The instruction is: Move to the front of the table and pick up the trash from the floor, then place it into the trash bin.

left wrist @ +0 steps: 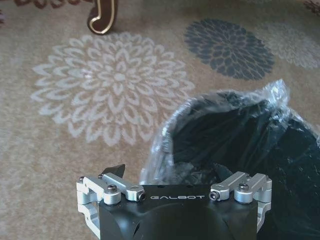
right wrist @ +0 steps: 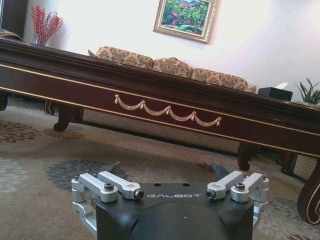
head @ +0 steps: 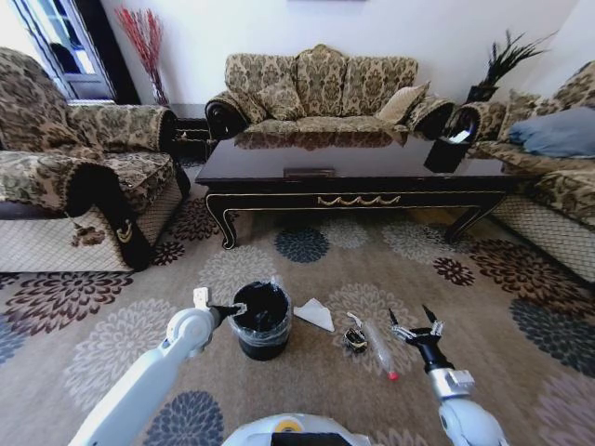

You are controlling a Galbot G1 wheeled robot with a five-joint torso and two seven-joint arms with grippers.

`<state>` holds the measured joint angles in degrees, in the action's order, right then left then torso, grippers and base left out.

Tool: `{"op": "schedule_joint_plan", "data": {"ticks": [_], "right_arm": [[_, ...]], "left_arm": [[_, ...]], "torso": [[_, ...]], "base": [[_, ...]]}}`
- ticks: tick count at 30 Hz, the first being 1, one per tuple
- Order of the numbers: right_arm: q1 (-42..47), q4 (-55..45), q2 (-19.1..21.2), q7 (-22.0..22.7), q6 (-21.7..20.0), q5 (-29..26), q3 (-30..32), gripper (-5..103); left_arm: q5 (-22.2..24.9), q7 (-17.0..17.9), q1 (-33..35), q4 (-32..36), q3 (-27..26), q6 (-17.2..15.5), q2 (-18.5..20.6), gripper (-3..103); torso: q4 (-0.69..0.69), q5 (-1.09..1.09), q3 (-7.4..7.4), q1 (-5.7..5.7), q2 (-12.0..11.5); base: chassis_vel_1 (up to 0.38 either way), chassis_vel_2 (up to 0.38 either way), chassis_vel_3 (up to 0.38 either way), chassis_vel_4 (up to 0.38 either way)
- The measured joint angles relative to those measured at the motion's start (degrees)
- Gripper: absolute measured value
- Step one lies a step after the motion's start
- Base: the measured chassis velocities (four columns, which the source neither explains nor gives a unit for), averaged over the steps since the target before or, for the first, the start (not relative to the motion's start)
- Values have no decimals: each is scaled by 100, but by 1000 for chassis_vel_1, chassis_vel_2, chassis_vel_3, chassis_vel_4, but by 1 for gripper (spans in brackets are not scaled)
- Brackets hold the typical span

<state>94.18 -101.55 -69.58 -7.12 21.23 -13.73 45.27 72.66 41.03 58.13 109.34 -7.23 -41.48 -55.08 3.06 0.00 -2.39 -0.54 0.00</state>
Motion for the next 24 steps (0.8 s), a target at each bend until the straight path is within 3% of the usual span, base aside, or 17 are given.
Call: {"op": "schedule_joint_plan", "data": {"ticks": [8, 12, 15, 17, 24], "right_arm": [[63, 11, 30, 8, 0, -26, 66, 100], [62, 10, 2, 16, 1, -22, 56, 100], [70, 8, -31, 22, 2, -1, 27, 100], [71, 10, -37, 23, 2, 2, 23, 100], [44, 71, -25, 41, 8, 8, -4, 100]], "left_arm": [[-53, 4, -39, -248, 103, -6, -99, 101], [-81, 1, -60, -286, 115, 23, -149, 94], [-85, 1, -41, -265, 114, 33, -147, 78], [-87, 0, -26, -252, 107, 34, -139, 78], [-83, -6, 103, -147, -13, 22, -54, 44]], "torso": [[-1, 2, 1, 0, 0], [-3, 3, 1, 1, 0], [-1, 1, 1, 1, 0], [0, 0, 1, 1, 0], [0, -1, 0, 1, 0]], "base": [[0, 0, 0, 0], [0, 0, 0, 0], [0, 0, 0, 0], [0, 0, 0, 0], [0, 0, 0, 0]]}}
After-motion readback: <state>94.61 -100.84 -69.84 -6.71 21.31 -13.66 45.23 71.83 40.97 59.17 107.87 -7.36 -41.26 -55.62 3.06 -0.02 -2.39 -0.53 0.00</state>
